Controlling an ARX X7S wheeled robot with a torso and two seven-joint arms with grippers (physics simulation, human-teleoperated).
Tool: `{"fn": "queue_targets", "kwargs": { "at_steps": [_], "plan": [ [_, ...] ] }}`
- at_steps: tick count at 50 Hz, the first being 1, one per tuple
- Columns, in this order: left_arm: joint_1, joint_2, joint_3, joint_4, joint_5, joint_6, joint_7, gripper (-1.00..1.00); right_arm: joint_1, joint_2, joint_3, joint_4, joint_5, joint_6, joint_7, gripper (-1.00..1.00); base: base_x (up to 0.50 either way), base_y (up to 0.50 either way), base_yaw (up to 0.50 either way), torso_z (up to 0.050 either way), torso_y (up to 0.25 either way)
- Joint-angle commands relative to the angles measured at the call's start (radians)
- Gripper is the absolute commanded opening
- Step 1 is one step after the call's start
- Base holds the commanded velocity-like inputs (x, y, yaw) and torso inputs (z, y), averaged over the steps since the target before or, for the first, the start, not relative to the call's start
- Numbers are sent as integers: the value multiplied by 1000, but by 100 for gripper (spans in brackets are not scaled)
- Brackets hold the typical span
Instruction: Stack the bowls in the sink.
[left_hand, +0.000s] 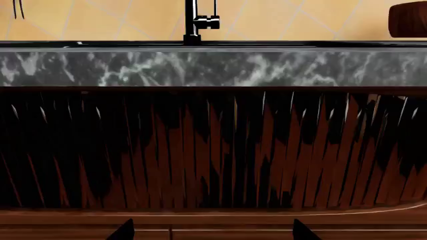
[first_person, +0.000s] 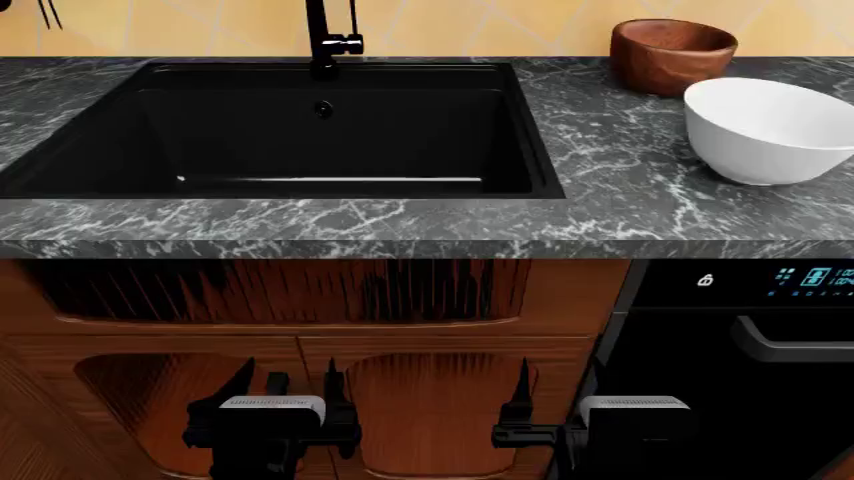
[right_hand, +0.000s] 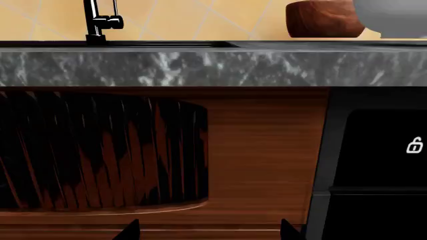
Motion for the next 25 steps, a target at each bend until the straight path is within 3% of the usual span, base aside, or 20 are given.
{"fn": "queue_targets", "kwargs": {
  "at_steps": [1, 19, 25],
  "plan": [
    [-1, -16, 19, -3, -15, 1, -17, 100, 0, 16, -21, 3, 11, -7, 21, 100, 0, 0, 0, 0, 0],
    [-3, -59, 71, -8, -62, 0, -63, 100, 0, 63, -74, 5, 56, -28, 61, 100, 0, 0, 0, 0, 0],
    [-5, -68, 80, -10, -71, 3, -73, 100, -2, 72, -88, -1, 63, -17, 67, 100, 0, -426, 0, 0, 0]
  ]
}}
